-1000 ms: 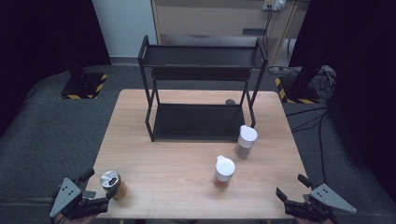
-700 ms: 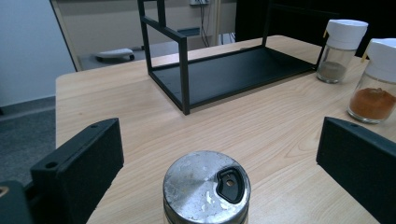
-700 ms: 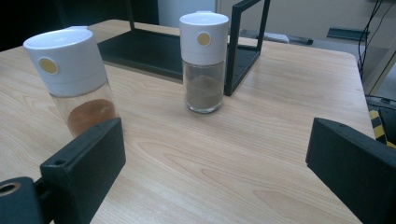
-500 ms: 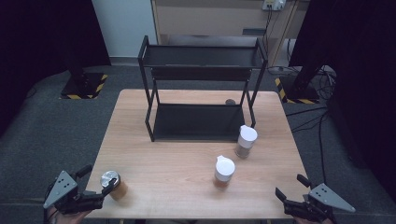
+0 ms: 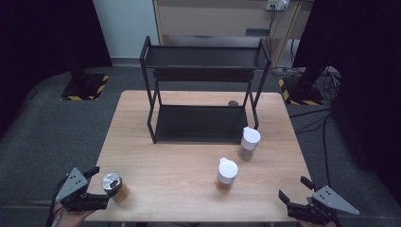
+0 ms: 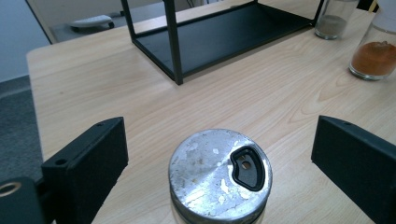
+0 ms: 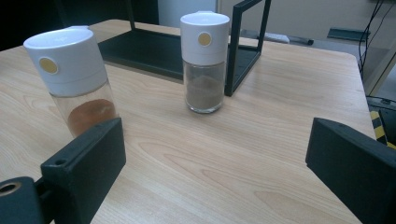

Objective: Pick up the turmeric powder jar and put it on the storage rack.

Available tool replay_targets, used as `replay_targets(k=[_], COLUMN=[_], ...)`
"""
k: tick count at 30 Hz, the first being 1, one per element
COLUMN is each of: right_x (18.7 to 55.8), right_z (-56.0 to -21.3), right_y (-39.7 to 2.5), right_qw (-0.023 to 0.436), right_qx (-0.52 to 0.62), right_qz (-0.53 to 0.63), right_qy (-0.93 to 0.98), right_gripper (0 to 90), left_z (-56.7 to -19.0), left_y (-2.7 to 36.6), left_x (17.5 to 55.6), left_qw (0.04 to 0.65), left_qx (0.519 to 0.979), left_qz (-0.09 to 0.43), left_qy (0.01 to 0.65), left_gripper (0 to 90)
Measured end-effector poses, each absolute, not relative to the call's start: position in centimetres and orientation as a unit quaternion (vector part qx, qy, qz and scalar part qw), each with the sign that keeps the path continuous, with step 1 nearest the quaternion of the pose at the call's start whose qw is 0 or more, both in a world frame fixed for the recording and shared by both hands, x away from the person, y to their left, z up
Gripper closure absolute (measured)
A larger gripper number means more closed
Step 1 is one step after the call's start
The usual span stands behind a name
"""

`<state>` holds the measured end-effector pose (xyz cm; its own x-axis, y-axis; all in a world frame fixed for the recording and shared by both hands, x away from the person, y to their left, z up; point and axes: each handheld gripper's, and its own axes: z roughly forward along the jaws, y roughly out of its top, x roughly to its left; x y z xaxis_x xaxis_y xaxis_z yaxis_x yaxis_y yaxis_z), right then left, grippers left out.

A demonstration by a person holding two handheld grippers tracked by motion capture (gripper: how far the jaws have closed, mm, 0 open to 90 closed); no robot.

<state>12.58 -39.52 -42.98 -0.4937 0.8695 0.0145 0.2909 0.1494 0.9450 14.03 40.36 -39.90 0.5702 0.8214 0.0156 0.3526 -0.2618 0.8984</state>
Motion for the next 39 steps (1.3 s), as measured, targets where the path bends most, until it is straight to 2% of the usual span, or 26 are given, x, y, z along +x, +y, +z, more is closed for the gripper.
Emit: replay_targets(k=[16,20,24,29,39], right_x=[12.6,12.6,12.6,12.6,12.6], right_z=[-43.0,-43.0,-43.0,-43.0,-43.0], right_y=[-39.5,-39.5,-39.5,-39.4,-39.4], right_qw=[0.287,0.287,0.287,0.288,0.288], right_qx=[0.413,0.413,0.413,0.413,0.412], right_qz=[0.505,0.504,0.504,0.504,0.503], right_qy=[0.702,0.702,0.702,0.702,0.703], right_gripper=[5.4,5.4,5.5,5.5,5.6], left_z=[-42.4,-43.0,-43.7,-44.3,-44.3], left_y=[40.6,40.7,41.2,41.3,41.1], left_x=[14.9,14.7,14.7,14.8,14.7], left_qw=[0.461,0.464,0.48,0.491,0.493], left_qx=[0.757,0.756,0.75,0.749,0.746], left_qz=[0.246,0.251,0.247,0.246,0.252], left_qy=[0.393,0.388,0.382,0.37,0.371], left_gripper=[12.6,16.8,26.4,33.5,34.2])
